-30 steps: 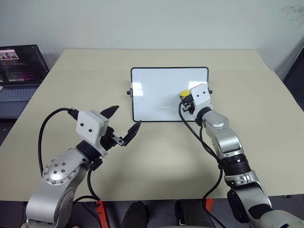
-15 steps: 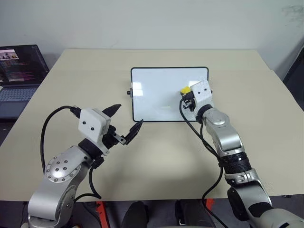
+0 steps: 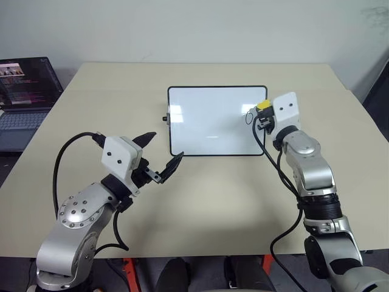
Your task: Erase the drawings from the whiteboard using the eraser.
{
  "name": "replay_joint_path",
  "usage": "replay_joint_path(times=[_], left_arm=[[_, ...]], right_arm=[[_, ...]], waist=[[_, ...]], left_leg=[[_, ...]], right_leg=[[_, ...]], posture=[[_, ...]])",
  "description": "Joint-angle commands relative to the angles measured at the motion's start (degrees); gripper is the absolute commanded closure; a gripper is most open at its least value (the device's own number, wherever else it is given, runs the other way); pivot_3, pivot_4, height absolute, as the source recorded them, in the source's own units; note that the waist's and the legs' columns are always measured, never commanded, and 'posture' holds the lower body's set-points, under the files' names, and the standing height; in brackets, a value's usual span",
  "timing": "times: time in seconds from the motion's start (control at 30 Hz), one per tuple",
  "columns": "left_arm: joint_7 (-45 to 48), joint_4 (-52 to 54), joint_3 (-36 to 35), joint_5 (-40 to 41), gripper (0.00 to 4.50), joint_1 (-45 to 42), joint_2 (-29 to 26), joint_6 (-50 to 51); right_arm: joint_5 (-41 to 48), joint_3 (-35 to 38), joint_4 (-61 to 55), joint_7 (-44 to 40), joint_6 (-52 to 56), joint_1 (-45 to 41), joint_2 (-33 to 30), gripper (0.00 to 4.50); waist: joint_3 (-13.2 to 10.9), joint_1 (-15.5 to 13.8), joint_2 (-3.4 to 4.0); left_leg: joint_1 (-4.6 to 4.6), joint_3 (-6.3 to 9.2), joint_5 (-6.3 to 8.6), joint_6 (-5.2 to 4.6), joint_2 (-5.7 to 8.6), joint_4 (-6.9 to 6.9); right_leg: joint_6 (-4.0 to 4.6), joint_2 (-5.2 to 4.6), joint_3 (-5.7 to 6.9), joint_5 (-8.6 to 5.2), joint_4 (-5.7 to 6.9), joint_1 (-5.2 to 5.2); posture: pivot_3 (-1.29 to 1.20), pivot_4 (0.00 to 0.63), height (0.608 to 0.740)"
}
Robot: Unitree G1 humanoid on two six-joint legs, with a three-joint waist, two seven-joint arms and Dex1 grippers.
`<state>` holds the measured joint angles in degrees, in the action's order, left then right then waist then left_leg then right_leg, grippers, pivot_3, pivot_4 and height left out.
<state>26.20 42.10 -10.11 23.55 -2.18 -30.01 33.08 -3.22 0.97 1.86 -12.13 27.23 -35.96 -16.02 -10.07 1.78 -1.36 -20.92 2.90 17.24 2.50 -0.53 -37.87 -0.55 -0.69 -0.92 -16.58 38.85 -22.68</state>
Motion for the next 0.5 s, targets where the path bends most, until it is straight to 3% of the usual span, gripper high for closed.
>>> replay_joint_path(times=[0.03,0.5], left_arm=[[0.68,0.14,0.18,0.23,0.0,-1.04,-0.45,-1.71],[0.87,-0.42,0.67,0.21,0.0,-2.08,-0.55,-1.63]], right_arm=[[0.09,1.74,-3.94,0.74,0.81,0.0,-1.41,3.22],[0.4,1.31,-4.28,1.86,1.73,-0.58,-1.36,3.22]], waist=[[0.0,-0.01,0.01],[-0.01,-0.04,0.01]], left_leg=[[0.0,0.0,0.0,0.0,0.0,0.0],[0.0,0.0,0.0,0.0,0.0,0.0]], right_leg=[[0.0,0.0,0.0,0.0,0.01,0.0],[0.0,0.0,0.0,0.0,0.01,0.0]], posture=[[0.0,0.15,0.74],[0.0,0.15,0.74]])
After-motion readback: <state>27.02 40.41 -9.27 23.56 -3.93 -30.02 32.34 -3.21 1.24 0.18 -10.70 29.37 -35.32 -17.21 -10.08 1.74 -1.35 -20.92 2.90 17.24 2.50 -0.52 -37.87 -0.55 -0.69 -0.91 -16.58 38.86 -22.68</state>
